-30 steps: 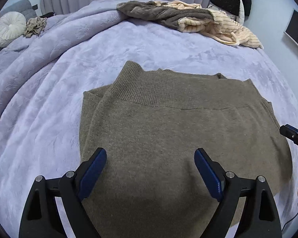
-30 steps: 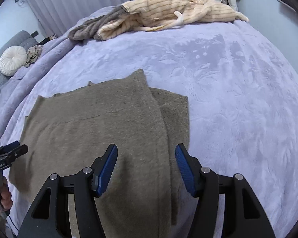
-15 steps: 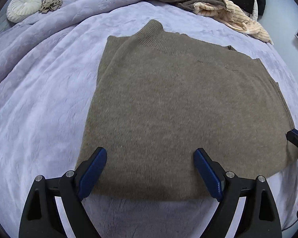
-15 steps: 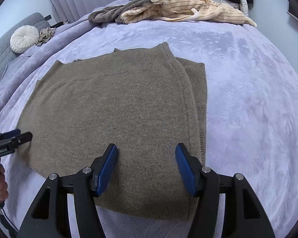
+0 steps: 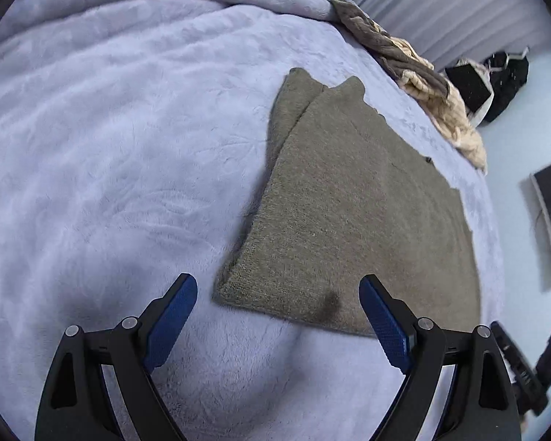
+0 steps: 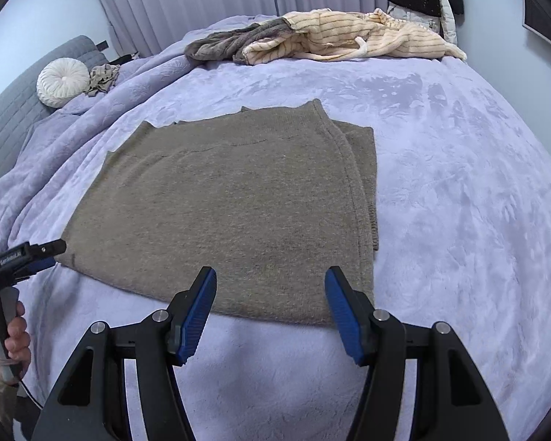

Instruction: Fold small clothes

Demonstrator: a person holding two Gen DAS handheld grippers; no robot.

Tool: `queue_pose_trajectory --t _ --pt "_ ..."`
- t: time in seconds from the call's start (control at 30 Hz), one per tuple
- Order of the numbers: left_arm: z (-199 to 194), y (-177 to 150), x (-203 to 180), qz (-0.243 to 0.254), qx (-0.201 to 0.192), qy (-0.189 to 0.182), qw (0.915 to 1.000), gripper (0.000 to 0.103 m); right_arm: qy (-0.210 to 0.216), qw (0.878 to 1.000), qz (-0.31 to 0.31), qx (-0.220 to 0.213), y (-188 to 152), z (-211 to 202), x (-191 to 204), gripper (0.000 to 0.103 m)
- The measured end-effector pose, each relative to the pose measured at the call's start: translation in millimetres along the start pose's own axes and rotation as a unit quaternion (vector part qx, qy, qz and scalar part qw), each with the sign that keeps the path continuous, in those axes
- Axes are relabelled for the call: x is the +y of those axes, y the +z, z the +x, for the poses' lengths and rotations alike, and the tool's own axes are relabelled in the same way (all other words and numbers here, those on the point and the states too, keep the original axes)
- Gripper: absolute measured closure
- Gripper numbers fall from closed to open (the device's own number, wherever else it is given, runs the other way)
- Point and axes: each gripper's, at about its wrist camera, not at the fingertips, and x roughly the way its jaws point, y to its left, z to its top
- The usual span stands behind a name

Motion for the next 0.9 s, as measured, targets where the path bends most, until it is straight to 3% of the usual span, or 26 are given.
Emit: queue_pose_trajectory --t 0.13,0.27,0.33,0.37,0.4,0.43,0.47,0.67,0.77,0.9 --pt "15 6 20 -0.037 0.013 -0.071 0.9967 0.012 0.010 1.000 -0.016 0.003 2 2 18 0.038" --pt "32 15 22 -0.063 0.022 -0.152 0.9861 0.012 0.015 0.999 -0.042 0.012 3 9 39 0.038" --pt "40 20 12 -0.054 0.024 -0.164 0.9846 0.013 0.015 0.998 -0.055 0.019 6 16 51 0.038" --pt "43 23 5 -0.046 0.021 -0.163 0.9853 0.013 0.014 0.998 -0.061 0.023 7 19 56 0.038" --pt "43 25 1 -0.037 0.017 -0.160 0.9863 0.031 0.014 0.997 -0.067 0.027 10 23 61 0.038" --pt "45 28 -3 -0.030 0.017 -0.162 0.9862 0.065 0.014 0.997 -0.071 0.030 14 26 65 0.038" --pt "49 30 -4 -0.031 0.027 -0.173 0.9841 0.077 0.015 0.996 -0.075 0.034 18 29 70 0.038" --pt "53 27 0 -0.017 0.017 -0.163 0.9863 0.080 0.057 0.993 -0.078 0.069 81 69 112 0.037" --pt "49 23 -7 0.009 -0.004 -0.136 0.9906 0.080 0.100 0.988 -0.059 0.102 124 106 148 0.025" --pt "44 16 -18 0.044 -0.027 -0.093 0.9944 0.080 0.117 0.980 -0.045 0.153 167 164 200 0.024"
